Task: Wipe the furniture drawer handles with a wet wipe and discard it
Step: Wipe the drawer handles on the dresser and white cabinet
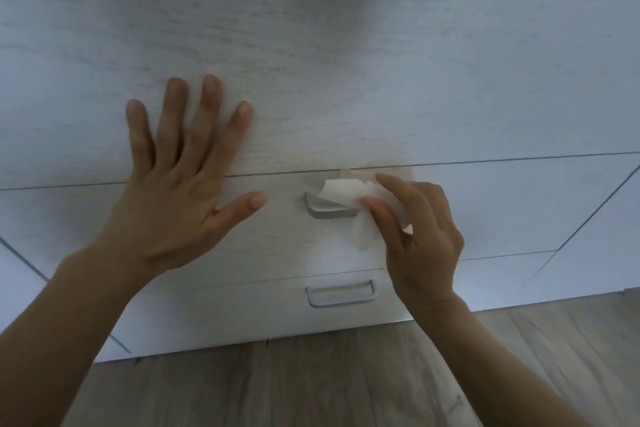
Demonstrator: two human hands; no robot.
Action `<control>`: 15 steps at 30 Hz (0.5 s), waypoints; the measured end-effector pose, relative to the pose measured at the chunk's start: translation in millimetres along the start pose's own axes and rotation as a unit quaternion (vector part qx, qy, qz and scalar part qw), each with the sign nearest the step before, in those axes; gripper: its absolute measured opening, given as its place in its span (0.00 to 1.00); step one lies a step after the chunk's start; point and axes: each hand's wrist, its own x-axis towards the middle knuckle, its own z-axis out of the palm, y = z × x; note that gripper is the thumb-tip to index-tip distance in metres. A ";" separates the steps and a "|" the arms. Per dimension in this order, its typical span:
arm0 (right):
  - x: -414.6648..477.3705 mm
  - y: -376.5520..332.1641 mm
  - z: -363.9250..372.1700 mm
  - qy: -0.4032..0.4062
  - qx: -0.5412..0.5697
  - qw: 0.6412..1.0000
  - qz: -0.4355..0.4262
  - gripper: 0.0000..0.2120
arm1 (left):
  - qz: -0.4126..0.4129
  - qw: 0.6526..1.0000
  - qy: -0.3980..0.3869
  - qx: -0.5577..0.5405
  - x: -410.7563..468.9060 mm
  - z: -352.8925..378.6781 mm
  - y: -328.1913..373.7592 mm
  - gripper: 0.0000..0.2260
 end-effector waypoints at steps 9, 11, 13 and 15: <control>-10.0 -8.7 19.7 -0.020 -0.030 0.999 -0.036 0.15 | -0.007 1.000 0.001 -0.002 3.5 0.8 3.2 0.33; -7.7 -11.3 25.4 -0.032 -0.022 0.998 -0.041 0.15 | -0.012 1.000 -0.002 -0.004 3.5 0.2 4.0 0.33; -8.1 -2.8 20.8 -0.041 -0.036 0.997 -0.045 0.15 | -0.015 1.000 -0.003 -0.008 3.9 -0.2 4.9 0.33; -10.2 5.7 11.1 -0.031 -0.079 0.996 -0.041 0.16 | -0.018 1.000 -0.002 -0.008 4.2 -0.5 5.6 0.33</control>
